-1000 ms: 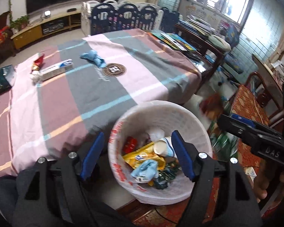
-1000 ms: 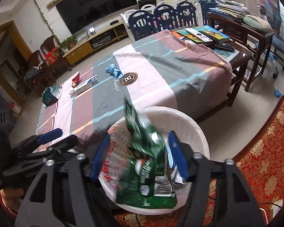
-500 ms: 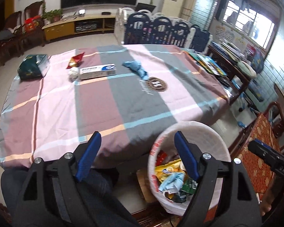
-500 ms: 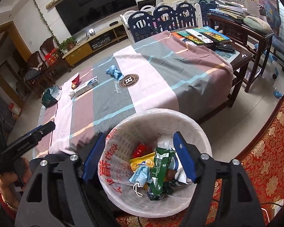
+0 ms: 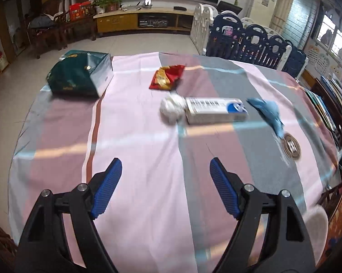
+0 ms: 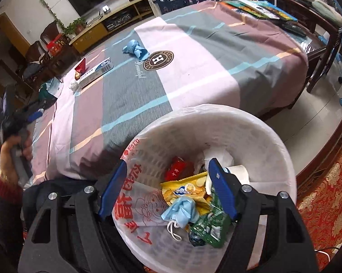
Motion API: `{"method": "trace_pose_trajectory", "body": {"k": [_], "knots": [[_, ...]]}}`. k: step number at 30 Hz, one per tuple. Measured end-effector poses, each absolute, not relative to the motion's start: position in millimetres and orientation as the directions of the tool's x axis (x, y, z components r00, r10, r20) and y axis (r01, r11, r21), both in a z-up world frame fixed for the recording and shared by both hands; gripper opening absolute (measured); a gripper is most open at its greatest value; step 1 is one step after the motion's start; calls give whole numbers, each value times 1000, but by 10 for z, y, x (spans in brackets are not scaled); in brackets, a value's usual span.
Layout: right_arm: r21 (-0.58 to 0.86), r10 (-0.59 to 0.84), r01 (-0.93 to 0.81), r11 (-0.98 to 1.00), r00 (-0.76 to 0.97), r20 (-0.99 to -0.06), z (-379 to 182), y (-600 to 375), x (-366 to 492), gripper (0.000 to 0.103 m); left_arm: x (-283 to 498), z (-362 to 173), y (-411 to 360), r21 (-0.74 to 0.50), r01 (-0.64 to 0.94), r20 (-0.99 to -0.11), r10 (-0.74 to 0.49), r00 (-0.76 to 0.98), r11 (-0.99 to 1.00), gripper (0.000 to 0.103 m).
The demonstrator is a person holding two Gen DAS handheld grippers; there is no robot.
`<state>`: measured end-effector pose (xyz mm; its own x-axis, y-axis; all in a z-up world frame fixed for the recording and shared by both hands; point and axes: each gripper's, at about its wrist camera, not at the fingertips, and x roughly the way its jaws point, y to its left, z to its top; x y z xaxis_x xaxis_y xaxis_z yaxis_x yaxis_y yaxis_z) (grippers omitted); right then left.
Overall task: Collect trash
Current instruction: 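Open the right tool to drop the green wafer wrapper into the wastebasket, then grasp the white tissue with the left tool while the right grasps the blue cloth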
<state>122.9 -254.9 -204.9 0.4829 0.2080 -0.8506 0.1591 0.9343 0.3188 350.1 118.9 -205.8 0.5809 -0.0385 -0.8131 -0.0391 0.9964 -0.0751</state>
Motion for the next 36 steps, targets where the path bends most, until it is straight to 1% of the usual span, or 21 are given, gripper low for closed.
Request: {"method": "trace_pose_trajectory", "body": {"k": [4,8,9,10,11,12,13,14,16,19,23,24,25,26,28,30,33,36], "knots": [[343,234,148,928,486,-842,-2088,-2481,1624,73,4143,-2236,1194,-107,-9,-820,-83,566,994,79],[359,241,146,922,509,-826,-2080,-2401,2144,73,4584,-2520,1140,-79,-7,-845,-63,531,997,77],[369,250,141,919,516,-820,-2084,-2376,2293,73,4647,-2576,1143,-71,-9,-848,-55,528,997,69],[378,259,135,916,520,-814,-2086,-2363,2419,73,4698,-2631,1159,-63,-11,-851,-48,524,998,64],[387,269,127,913,527,-806,-2103,-2328,2598,73,4742,-2690,1181,-65,-8,-858,-52,511,998,51],[390,271,123,913,533,-802,-2114,-2300,2737,73,4758,-2731,1205,-78,-3,-862,-66,502,997,33],[390,269,121,913,541,-797,-2129,-2274,2886,73,4757,-2755,1230,-97,3,-863,-86,497,995,26],[386,263,118,915,553,-790,-2153,-2241,3076,73,4729,-2754,1261,-109,4,-860,-97,501,994,24],[373,247,106,922,581,-775,-2190,-2192,3398,73,4557,-2621,1327,-132,5,-825,-113,553,991,22],[295,174,88,951,638,-750,-2232,-2087,3866,73,4165,-2324,1359,-152,10,-777,-126,617,988,22],[254,166,70,965,586,-793,-2424,-1906,4457,73,3599,-2000,1348,-174,27,-741,-149,655,984,22],[240,163,64,969,565,-809,-2483,-1848,4575,67,3483,-1947,1342,-179,32,-735,-156,660,983,22],[219,155,55,974,543,-825,-2541,-1791,4667,58,3380,-1908,1340,-183,36,-730,-160,664,982,22],[205,156,41,978,513,-844,-2615,-1734,4749,52,3278,-1870,1340,-187,35,-727,-162,667,982,22],[187,152,27,982,472,-869,-2712,-1659,4802,20,3108,-1798,1332,-171,17,-725,-137,675,985,22],[174,145,16,985,484,-863,-2647,-1629,4694,16,2987,-1725,1340,-135,-18,-714,-85,695,991,22],[205,186,-24,978,539,-822,-2331,-1618,4278,15,2774,-1559,1328,-84,-44,-688,-26,726,996,22],[199,207,-80,977,589,-781,-1991,-1597,3691,15,2581,-1403,1337,-94,-69,-683,-14,731,993,22]]}}
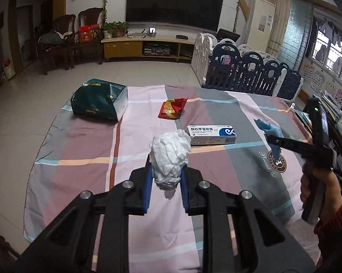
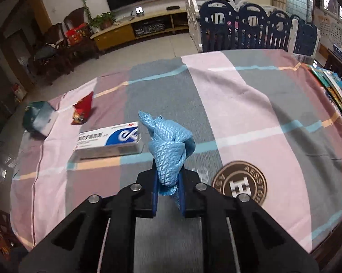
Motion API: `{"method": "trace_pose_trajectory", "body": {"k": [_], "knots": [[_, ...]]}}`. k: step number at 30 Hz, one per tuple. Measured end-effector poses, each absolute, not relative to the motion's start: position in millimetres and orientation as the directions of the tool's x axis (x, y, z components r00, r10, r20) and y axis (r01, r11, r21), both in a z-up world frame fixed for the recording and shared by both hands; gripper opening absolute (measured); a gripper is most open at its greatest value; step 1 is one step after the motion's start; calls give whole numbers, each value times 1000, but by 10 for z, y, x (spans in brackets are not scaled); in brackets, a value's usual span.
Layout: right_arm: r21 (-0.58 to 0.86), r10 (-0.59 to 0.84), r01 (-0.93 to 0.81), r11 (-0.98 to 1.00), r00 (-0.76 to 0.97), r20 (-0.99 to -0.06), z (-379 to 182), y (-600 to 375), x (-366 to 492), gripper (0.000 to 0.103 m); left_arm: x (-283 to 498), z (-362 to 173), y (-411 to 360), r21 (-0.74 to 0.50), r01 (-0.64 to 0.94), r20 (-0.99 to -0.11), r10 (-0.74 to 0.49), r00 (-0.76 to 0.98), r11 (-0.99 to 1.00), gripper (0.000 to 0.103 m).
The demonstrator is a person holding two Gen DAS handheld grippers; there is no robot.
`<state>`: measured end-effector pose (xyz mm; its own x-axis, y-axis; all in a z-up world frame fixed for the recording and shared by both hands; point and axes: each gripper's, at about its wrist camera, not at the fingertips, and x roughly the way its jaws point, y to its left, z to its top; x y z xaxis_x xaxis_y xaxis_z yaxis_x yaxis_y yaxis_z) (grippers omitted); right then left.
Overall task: Collect trash
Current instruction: 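Grasp the white tissue with the left tool while the right grasps the blue cloth, then carry the blue cloth over the wastebasket with the right tool while the left carries the tissue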
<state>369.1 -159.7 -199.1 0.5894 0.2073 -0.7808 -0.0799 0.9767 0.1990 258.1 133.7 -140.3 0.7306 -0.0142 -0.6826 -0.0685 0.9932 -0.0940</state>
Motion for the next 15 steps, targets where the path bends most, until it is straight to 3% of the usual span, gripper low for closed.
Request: {"method": "trace_pose_trajectory", "body": {"k": [8,15], "knots": [[325,326,-128,937,653,-683,-1357,-1883,1964,15,1865,-941,1064,-87,-36,-636,-27,772,996,22],[218,216,-85,972,686,-694,-1149,-2108,992,15,1314,-751,544,-87,78,-638,-116,762,993,22]]}}
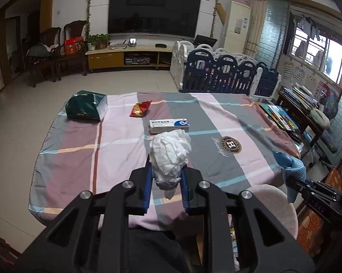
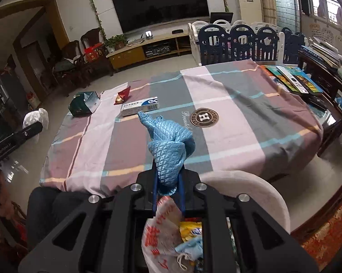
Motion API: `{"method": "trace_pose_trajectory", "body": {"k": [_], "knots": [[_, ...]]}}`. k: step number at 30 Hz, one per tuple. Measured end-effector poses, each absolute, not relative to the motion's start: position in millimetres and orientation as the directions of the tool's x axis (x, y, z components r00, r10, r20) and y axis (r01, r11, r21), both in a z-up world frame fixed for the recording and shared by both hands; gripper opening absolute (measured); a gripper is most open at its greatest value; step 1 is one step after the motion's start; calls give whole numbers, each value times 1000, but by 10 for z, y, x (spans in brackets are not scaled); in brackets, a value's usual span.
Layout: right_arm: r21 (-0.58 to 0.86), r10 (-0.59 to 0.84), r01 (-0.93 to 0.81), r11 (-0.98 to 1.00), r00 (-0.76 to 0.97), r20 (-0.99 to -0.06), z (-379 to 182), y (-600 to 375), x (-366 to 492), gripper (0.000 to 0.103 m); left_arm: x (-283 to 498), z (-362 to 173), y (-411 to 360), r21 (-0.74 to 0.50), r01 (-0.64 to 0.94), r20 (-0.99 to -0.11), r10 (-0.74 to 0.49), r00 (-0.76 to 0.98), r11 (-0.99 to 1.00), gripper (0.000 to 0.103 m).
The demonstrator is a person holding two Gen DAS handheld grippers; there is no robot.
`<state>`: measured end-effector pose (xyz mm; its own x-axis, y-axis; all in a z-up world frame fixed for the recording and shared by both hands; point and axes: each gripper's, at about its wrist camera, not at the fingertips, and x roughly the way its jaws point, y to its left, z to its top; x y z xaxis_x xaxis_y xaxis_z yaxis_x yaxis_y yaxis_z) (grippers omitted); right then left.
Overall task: Collect trash
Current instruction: 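Carry the blue cloth over the wastebasket with the right tool while the left carries the tissue, then open the left tool to drop the tissue into the wastebasket while the right drops the blue cloth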
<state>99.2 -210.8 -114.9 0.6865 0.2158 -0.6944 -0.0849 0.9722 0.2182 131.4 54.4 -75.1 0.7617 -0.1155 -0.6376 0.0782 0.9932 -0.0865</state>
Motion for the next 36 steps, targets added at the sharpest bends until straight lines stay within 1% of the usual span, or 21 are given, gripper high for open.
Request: {"method": "trace_pose_trajectory", "body": {"k": [4,9,19,36], "knots": [[140,103,-2,990,691,-715,-1099,-2329,687,15,1077,-711,119,-46,171,-632,-162,758,984,22],[130,62,39,991,725,-686,-920,-2537,488,15,827,-551,-251,-3,245,-602,-197,774,970,22],[167,92,25,986,749,-656,-812,-2648,256,15,659,-422,-468,35,263,-581,-194,790,964,22],[181,112,16,983,734,-670,-868,-2645,244,15,679,-533,-502,17,292,-614,-220,758,956,22]]}}
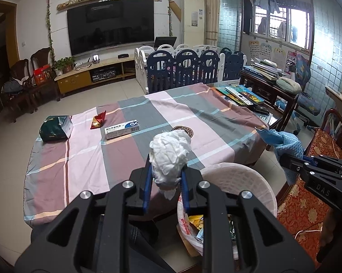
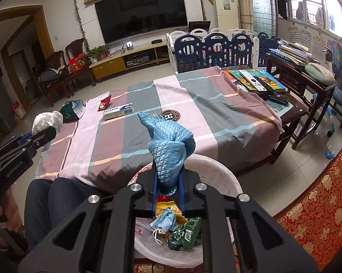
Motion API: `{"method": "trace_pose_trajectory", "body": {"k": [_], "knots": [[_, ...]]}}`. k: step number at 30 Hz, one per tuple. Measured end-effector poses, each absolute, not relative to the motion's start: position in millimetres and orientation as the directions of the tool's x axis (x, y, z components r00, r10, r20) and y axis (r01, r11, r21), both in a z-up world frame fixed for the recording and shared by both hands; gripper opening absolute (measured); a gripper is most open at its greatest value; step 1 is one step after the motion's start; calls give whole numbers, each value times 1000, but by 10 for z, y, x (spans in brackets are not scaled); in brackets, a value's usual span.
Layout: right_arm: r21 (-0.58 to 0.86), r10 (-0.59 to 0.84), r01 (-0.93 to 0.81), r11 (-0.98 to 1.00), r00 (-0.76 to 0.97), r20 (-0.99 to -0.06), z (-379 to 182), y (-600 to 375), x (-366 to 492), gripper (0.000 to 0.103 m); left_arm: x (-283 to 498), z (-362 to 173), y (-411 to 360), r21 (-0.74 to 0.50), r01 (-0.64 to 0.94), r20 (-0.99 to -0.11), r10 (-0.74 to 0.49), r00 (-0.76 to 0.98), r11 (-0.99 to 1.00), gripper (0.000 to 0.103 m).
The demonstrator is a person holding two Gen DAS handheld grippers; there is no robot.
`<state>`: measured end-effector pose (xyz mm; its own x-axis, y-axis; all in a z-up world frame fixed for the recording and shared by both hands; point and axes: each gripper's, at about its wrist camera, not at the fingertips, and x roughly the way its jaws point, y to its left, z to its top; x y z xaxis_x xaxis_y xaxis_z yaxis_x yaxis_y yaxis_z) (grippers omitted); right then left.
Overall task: Collect trash
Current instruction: 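Open the left tool to drop the tissue into the wastebasket while the right drops the blue cloth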
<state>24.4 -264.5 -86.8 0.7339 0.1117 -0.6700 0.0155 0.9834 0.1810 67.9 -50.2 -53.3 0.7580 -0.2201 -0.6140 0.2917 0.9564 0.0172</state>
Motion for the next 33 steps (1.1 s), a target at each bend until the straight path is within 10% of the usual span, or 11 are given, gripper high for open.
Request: {"method": "trace_pose_trajectory", "body": {"k": [25,28,30,33], "knots": [[208,59,113,972,733,-678,-957,-3109,85,15,934,-1379,-1451,-34,549,-794,-357,493,835,24],[215,59,121,969,731,-680,-976,-3143,77,15,931,-1453,-1541,-67,568,-809,-378,450,820,30],[221,61,126,967,726,-685,-999,-3165,91,15,903,-1471,-1585,-54,578,-810,-373,451,815,58],[228,67,132,965,716,-695,-1047,-3165,101,15,884,-1454,-1580,-33,566,-801,-361,478,824,70]]}}
